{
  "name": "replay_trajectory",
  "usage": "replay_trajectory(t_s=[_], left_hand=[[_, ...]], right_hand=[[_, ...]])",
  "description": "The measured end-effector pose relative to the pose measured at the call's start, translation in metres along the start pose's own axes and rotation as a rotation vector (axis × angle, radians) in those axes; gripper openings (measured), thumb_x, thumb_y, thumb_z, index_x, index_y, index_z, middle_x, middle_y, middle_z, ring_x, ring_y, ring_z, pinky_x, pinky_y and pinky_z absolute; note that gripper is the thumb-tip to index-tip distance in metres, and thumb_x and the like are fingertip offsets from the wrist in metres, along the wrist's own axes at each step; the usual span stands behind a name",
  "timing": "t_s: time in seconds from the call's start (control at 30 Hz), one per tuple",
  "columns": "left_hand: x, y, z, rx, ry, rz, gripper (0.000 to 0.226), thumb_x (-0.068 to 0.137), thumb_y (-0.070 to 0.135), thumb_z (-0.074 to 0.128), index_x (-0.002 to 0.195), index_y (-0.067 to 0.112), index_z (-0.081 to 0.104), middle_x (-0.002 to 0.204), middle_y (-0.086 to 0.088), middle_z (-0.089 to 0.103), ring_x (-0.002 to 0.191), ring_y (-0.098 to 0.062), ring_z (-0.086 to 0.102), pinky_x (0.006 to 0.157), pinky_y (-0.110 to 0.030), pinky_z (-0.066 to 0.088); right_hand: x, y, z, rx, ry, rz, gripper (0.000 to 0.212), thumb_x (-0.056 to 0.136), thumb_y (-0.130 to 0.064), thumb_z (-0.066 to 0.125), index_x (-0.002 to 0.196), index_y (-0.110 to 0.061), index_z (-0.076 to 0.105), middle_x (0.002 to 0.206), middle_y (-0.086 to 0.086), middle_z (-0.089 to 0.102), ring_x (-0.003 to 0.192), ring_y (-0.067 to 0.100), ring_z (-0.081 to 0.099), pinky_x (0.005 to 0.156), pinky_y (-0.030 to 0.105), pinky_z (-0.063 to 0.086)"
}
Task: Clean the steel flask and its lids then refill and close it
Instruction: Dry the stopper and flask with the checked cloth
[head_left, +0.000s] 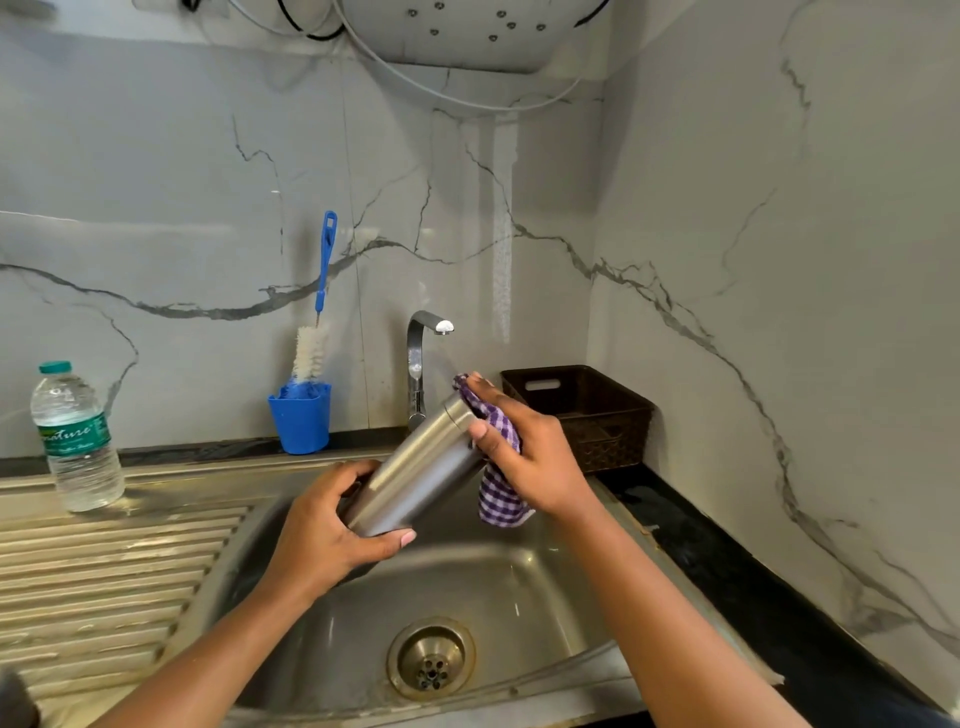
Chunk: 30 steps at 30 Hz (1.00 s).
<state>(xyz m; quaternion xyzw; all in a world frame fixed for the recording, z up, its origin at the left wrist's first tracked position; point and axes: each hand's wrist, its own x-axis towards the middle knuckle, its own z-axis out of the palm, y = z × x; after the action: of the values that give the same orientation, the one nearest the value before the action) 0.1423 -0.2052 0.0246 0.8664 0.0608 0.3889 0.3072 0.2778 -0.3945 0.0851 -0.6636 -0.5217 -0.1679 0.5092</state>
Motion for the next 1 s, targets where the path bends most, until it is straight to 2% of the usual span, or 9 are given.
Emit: replay_trajectory(t_s=[0.13, 0.3, 0.4, 0.5, 0.63, 0.73, 0.83, 0.9, 1.0], left_hand=[[0.001, -0.003, -0.003, -0.006, 0.012, 0.0, 0.083, 0.042, 0.066, 0.076, 0.115, 0.034, 0.053, 0.105, 0.019, 0.058, 0.094, -0.004, 0.059, 0.073, -0.016, 0.047], [0.001, -0.001, -0.008, -0.016, 0.062, 0.023, 0.076, 0.043, 0.065, 0.074, 0.112, 0.041, 0.053, 0.106, 0.021, 0.057, 0.095, 0.003, 0.057, 0.071, -0.01, 0.046], [0.003, -0.001, -0.009, 0.07, 0.062, 0.044, 0.088, 0.043, 0.07, 0.071, 0.118, 0.026, 0.058, 0.104, 0.017, 0.056, 0.092, 0.0, 0.057, 0.071, -0.01, 0.044], [0.002, -0.003, -0.009, 0.196, 0.042, 0.095, 0.1, 0.041, 0.082, 0.063, 0.119, 0.019, 0.06, 0.104, 0.013, 0.055, 0.085, -0.002, 0.056, 0.069, -0.009, 0.04], [0.004, -0.004, -0.012, 0.325, 0.063, 0.164, 0.094, 0.051, 0.077, 0.062, 0.121, 0.016, 0.061, 0.105, 0.01, 0.056, 0.08, -0.007, 0.057, 0.067, -0.011, 0.041], [0.006, -0.003, -0.013, 0.553, 0.105, 0.298, 0.083, 0.06, 0.074, 0.054, 0.118, 0.015, 0.063, 0.1, 0.003, 0.06, 0.074, -0.011, 0.059, 0.058, -0.017, 0.047], [0.006, -0.004, -0.014, 0.777, 0.158, 0.414, 0.082, 0.068, 0.074, 0.043, 0.116, 0.011, 0.064, 0.097, -0.004, 0.063, 0.071, -0.017, 0.062, 0.05, -0.024, 0.051], [0.008, -0.006, -0.014, 0.822, 0.177, 0.417, 0.084, 0.069, 0.075, 0.039, 0.118, 0.011, 0.063, 0.099, -0.006, 0.064, 0.075, -0.02, 0.065, 0.059, -0.03, 0.054], [0.014, -0.006, -0.016, 0.81, 0.16, 0.359, 0.092, 0.063, 0.083, 0.04, 0.124, 0.018, 0.06, 0.11, -0.004, 0.067, 0.096, -0.024, 0.065, 0.098, -0.054, 0.043]], right_hand=[[0.002, -0.004, 0.008, -0.08, -0.027, -0.134, 0.058, 0.088, -0.042, 0.057, 0.139, -0.015, 0.046, 0.144, -0.002, 0.046, 0.136, 0.006, 0.036, 0.113, 0.026, 0.029], [-0.006, -0.006, 0.012, -0.139, 0.27, -0.226, 0.048, 0.081, -0.041, 0.066, 0.118, -0.01, 0.066, 0.115, 0.001, 0.068, 0.109, 0.005, 0.06, 0.095, 0.021, 0.048], [-0.003, -0.008, 0.011, -0.128, 0.144, 0.02, 0.065, 0.077, -0.061, 0.059, 0.126, -0.017, 0.06, 0.115, 0.0, 0.068, 0.106, 0.008, 0.062, 0.093, 0.026, 0.049], [-0.004, -0.004, 0.009, 0.071, -0.11, 0.258, 0.073, 0.078, -0.052, 0.065, 0.142, -0.025, 0.041, 0.141, -0.007, 0.047, 0.128, 0.005, 0.044, 0.108, 0.024, 0.036], [-0.003, 0.001, 0.007, 0.312, -0.1, 0.3, 0.072, 0.075, -0.034, 0.076, 0.139, -0.027, 0.045, 0.138, -0.01, 0.05, 0.122, 0.0, 0.048, 0.106, 0.022, 0.038], [-0.003, 0.003, 0.009, 0.387, -0.13, 0.421, 0.075, 0.067, -0.044, 0.075, 0.136, -0.031, 0.046, 0.134, -0.01, 0.049, 0.119, 0.007, 0.049, 0.103, 0.027, 0.04], [-0.005, 0.006, 0.014, 0.452, -0.112, 0.55, 0.06, 0.073, -0.034, 0.076, 0.127, -0.031, 0.052, 0.122, -0.006, 0.053, 0.104, 0.009, 0.055, 0.086, 0.023, 0.047], [-0.006, 0.009, 0.016, 0.523, -0.068, 0.551, 0.051, 0.074, -0.026, 0.077, 0.121, -0.028, 0.056, 0.116, 0.0, 0.055, 0.099, 0.015, 0.059, 0.076, 0.023, 0.052], [-0.006, 0.012, 0.014, 0.586, 0.004, 0.542, 0.048, 0.074, -0.023, 0.076, 0.118, -0.029, 0.058, 0.119, 0.004, 0.052, 0.101, 0.021, 0.059, 0.077, 0.031, 0.056]])
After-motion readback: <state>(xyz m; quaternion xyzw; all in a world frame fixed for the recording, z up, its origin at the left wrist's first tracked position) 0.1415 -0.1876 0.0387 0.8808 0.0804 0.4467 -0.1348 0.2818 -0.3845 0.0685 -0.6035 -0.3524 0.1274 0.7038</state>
